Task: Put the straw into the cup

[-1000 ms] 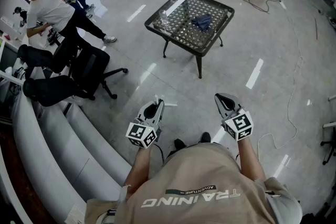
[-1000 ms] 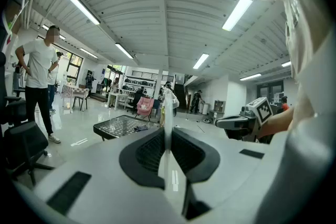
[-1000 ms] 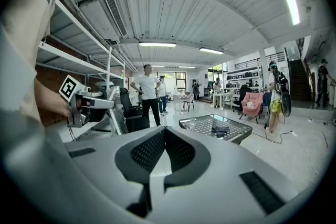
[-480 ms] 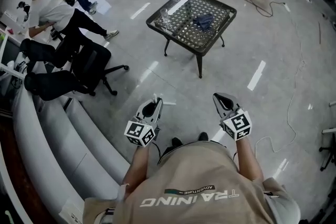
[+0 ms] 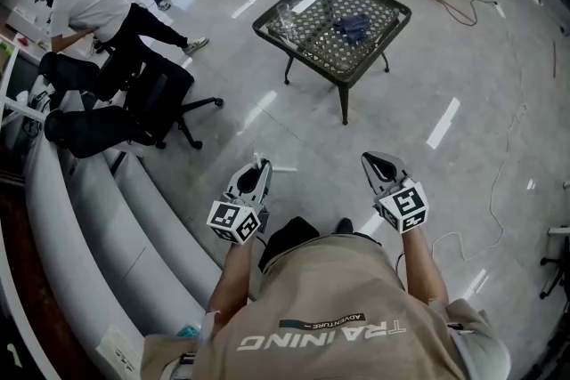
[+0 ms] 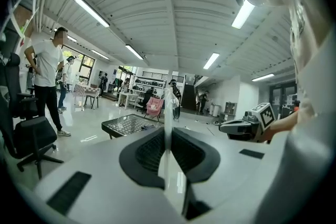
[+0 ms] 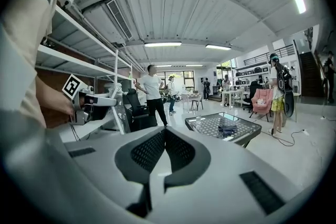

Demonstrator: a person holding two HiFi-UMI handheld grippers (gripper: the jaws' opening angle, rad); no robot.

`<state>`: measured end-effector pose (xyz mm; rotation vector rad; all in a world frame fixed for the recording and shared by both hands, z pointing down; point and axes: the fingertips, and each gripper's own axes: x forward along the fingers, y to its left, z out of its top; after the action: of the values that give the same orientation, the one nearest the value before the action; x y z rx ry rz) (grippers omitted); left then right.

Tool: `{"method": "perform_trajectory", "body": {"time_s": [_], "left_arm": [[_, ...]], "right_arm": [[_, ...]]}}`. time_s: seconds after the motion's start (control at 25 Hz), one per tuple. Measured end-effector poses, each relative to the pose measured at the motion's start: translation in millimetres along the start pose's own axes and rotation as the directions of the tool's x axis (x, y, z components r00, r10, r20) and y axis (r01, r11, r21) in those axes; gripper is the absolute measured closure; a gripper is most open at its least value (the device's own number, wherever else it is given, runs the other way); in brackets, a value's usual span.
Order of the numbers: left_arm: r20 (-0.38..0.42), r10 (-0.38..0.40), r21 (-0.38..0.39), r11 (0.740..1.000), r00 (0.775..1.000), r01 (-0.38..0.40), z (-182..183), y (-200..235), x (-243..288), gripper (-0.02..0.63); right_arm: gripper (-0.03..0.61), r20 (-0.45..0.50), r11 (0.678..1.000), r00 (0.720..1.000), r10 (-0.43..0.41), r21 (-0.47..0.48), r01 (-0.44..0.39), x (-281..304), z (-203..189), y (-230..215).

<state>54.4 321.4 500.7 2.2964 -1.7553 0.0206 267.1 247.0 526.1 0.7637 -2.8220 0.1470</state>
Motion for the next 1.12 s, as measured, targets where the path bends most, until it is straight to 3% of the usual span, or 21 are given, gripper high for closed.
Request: {"method": "perform_trajectory", "body": {"time_s": [0.28,0.64,1.12], "left_arm": [[0.015,0.007,-0.014,1.000,1.000,-0.006,8.1,39.8,26.8,0.569],[-0.025,-0.090,0.014,0.996,0.996,0.090,12.6,108.5,74.8,0.569],[-0.048,-0.141,0.025,0.989,0.989,0.143,32.8,203.5,113.1,0.569]], "right_arm": [[0.561,-0.025,1.000,1.000,0.018,-0.016,-0.019,41.0,9.4,-13.8],[0.561,-0.051,1.000,0.999,-0.004,-0.026,0.003,125.4,26.5,-24.0],[0.561,-0.063,0.998,0.997,-0.051,-0.045,0.048,215.6,43.6,-24.4]]}}
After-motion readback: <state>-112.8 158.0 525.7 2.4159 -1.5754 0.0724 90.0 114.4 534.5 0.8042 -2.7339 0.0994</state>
